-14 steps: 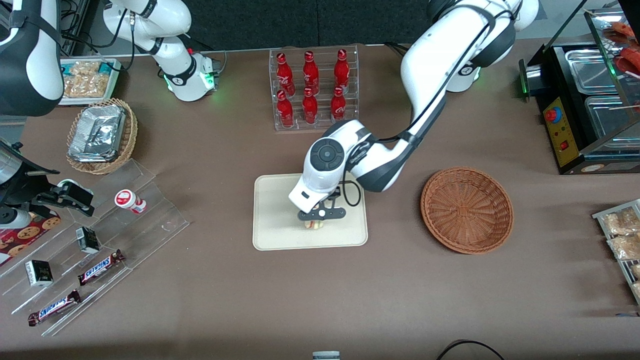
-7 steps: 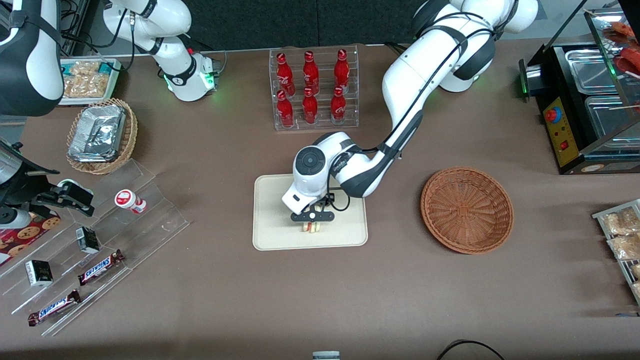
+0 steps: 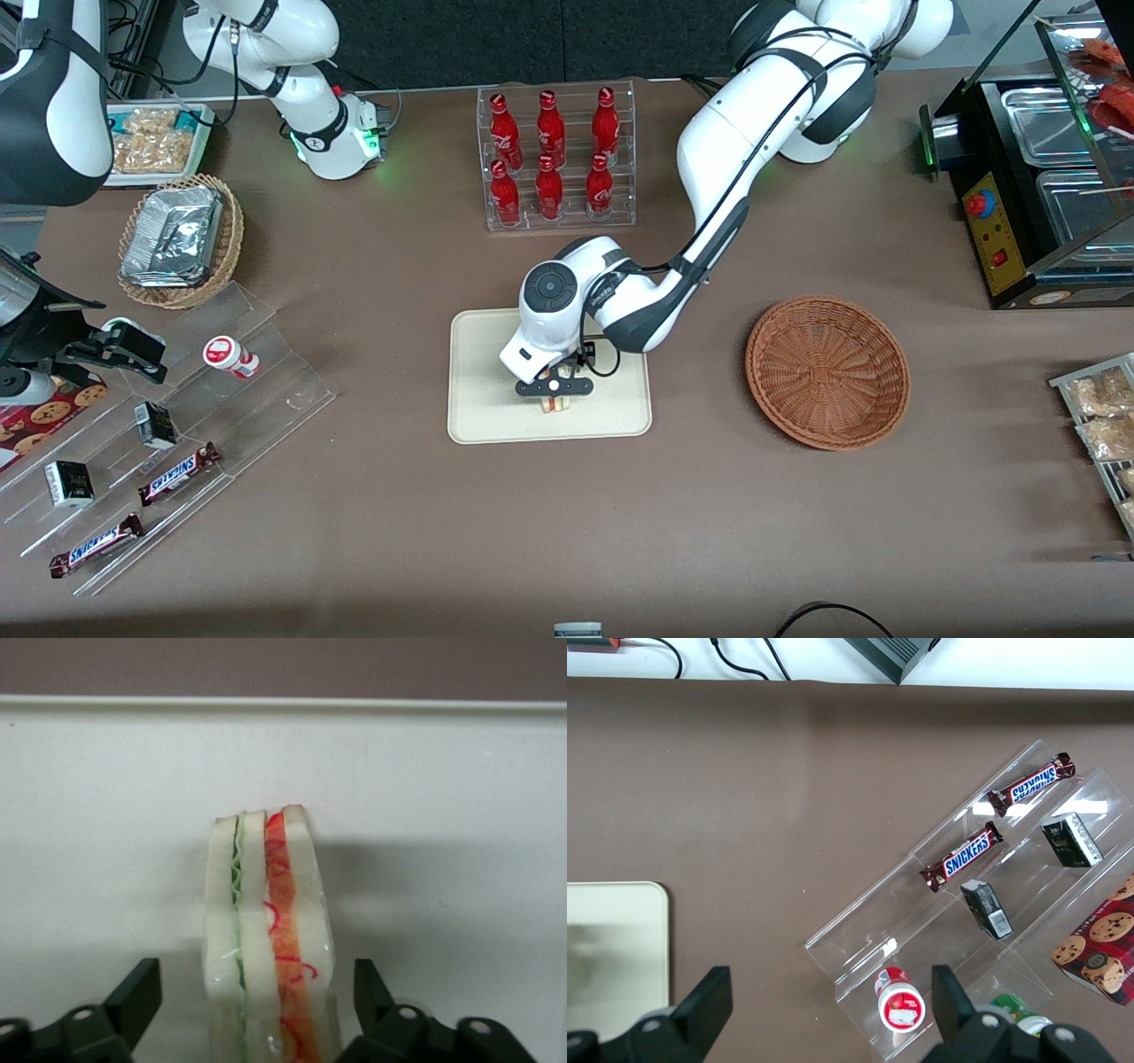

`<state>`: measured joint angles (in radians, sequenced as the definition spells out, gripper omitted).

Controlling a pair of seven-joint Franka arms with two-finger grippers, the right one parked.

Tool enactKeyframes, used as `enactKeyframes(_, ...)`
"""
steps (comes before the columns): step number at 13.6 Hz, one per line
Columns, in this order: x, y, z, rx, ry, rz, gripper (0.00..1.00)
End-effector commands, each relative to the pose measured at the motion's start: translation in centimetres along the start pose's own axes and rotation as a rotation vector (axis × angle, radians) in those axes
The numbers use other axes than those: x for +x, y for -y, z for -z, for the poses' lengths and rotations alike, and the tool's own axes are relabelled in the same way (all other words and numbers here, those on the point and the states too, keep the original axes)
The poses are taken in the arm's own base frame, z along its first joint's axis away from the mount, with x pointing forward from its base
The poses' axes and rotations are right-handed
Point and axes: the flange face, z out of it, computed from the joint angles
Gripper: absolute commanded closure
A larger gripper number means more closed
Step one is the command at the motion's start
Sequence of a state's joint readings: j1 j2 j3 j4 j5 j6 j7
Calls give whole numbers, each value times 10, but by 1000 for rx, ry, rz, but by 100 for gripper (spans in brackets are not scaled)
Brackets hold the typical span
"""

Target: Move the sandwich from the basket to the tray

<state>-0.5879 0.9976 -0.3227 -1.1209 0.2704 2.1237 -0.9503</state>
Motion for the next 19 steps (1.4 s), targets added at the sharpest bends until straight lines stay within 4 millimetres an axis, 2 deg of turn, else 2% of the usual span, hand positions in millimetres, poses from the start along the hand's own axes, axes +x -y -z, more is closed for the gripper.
enactKeyframes(1,26,18,57,-23,34,75,0)
enactKeyframes(2,39,32,85,-45,45,98,0)
enactKeyframes(4,48,57,143,-26,66,84,0)
enactKeyframes(7,59,113,205,5,142,48,0)
enactKeyframes(8,64,142,219,4,151,56,0)
enactKeyframes(10,61,195,242,4,146,48,1)
enactKeyframes(12,53,247,252,36,143,26,1)
enactKeyframes(16,32,371,267,28,135,-53,1)
enactKeyframes(19,13,436,290,45,112,-77,2)
